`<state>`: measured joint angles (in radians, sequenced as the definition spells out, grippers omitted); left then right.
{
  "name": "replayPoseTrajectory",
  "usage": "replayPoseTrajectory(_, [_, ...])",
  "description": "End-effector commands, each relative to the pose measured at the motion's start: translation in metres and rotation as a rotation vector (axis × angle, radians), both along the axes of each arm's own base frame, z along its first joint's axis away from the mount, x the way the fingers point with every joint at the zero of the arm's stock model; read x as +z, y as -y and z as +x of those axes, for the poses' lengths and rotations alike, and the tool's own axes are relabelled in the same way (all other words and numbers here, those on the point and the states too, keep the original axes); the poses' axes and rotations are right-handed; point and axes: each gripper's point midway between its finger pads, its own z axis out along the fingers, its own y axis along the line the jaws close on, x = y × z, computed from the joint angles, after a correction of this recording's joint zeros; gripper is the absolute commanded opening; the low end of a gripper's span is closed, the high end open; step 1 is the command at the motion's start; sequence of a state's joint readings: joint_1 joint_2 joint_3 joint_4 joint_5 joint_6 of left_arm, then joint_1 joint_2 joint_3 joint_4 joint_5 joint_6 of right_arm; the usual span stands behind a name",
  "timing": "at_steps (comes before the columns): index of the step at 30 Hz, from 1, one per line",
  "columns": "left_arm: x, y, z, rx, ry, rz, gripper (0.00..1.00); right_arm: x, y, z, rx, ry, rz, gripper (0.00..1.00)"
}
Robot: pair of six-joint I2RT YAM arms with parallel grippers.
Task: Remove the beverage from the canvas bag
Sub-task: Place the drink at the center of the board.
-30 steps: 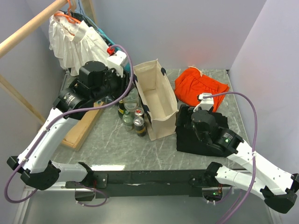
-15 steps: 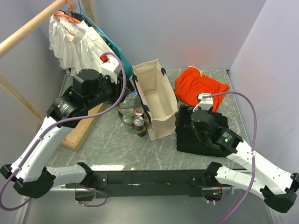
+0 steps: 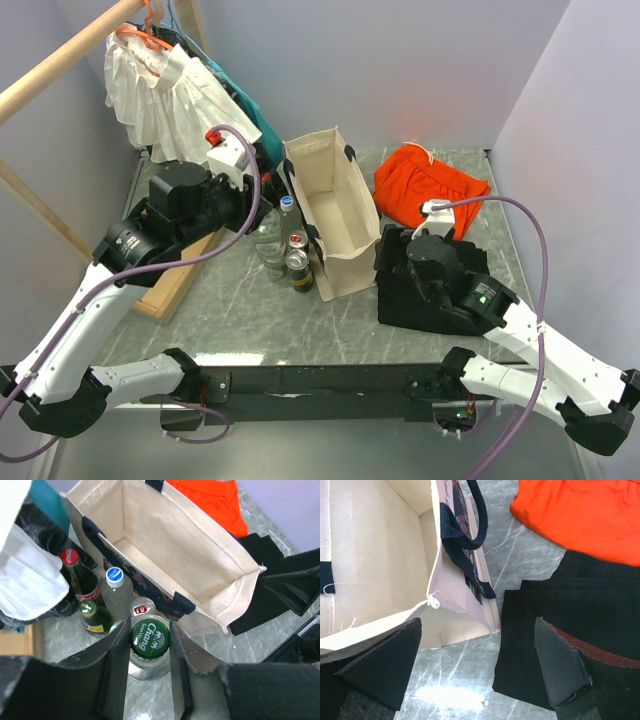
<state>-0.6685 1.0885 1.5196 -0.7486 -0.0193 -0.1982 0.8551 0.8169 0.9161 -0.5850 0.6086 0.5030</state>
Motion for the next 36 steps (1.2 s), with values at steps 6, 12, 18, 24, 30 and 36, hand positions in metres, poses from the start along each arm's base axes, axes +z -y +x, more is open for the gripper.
replayPoseTrajectory(6, [0.043,0.001,-0.012,-0.030,0.158,-0.172,0.01,0.017,-0.002,0.003,-0.005,0.034,0.029,1.00])
replayPoseTrajectory(12, [0.025,0.006,-0.014,-0.056,0.129,-0.157,0.01,0.017,-0.002,0.000,0.003,0.035,0.041,1.00])
replayPoseTrajectory(18, [0.015,0.006,-0.014,-0.052,0.121,-0.163,0.01,0.025,0.001,-0.005,0.019,0.059,0.073,1.00])
replayPoseTrajectory(24, [0.007,0.013,-0.017,-0.082,0.101,-0.180,0.01,0.032,0.000,-0.009,0.038,0.073,0.106,1.00])
replayPoseTrajectory(30, [0.002,0.016,-0.022,-0.108,0.088,-0.176,0.01,0.032,0.003,-0.016,0.045,0.064,0.130,1.00])
replayPoseTrajectory(36, [-0.011,0.015,-0.022,-0.098,0.074,-0.174,0.01,0.031,0.007,-0.022,0.043,0.068,0.165,1.00])
